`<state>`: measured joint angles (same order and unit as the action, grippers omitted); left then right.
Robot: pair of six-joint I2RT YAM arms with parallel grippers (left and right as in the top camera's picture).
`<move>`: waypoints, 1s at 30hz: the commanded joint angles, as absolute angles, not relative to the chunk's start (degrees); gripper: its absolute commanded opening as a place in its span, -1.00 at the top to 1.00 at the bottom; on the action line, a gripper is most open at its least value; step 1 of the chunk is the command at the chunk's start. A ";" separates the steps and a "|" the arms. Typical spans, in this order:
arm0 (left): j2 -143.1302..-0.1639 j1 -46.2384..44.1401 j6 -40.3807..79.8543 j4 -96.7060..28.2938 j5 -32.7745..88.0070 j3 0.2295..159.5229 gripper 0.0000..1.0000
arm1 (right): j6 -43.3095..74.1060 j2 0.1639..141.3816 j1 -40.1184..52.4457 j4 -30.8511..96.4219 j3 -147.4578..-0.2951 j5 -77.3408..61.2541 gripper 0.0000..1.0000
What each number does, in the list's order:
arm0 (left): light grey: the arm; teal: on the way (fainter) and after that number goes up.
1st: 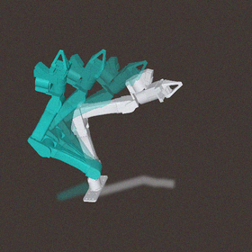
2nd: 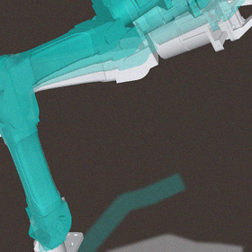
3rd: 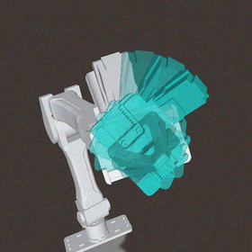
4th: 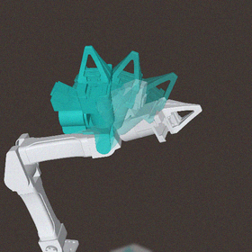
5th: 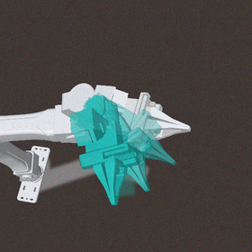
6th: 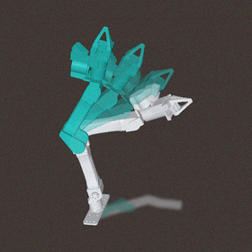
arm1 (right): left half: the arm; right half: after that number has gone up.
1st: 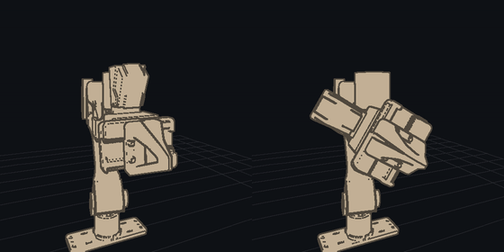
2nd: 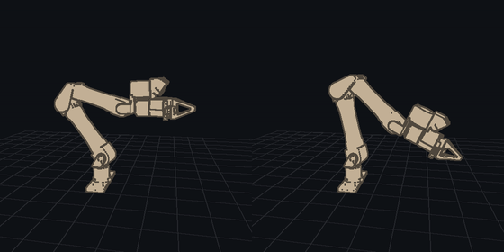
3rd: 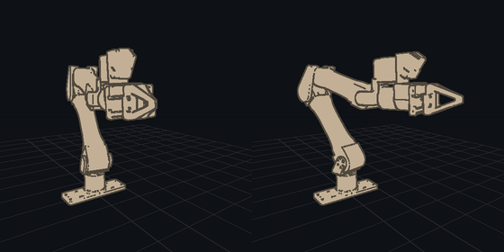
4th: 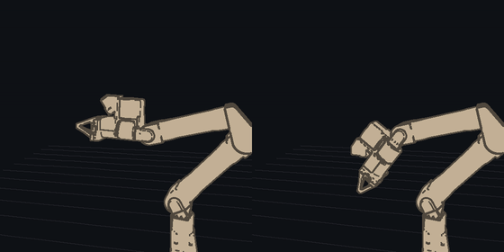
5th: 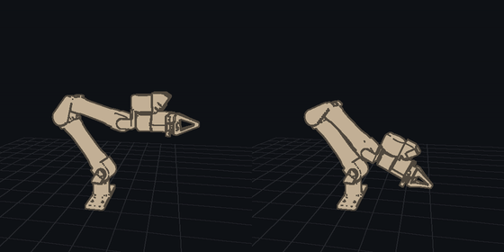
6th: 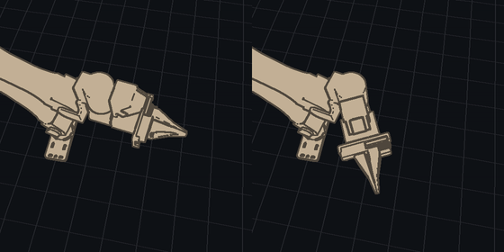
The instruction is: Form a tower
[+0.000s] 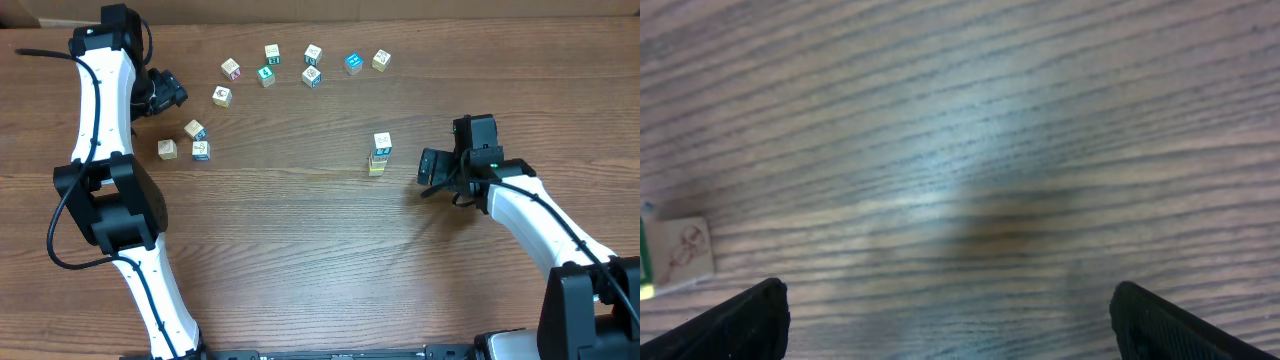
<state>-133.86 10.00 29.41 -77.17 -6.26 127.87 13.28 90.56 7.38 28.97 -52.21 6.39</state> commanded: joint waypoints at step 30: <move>-134.52 9.34 28.12 -77.28 -6.55 129.03 -0.99 | 11.90 70.24 7.38 22.92 -10.48 7.27 -1.00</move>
<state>-133.86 9.74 29.41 -77.17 -6.26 127.87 11.73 69.67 7.64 17.34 -19.53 9.41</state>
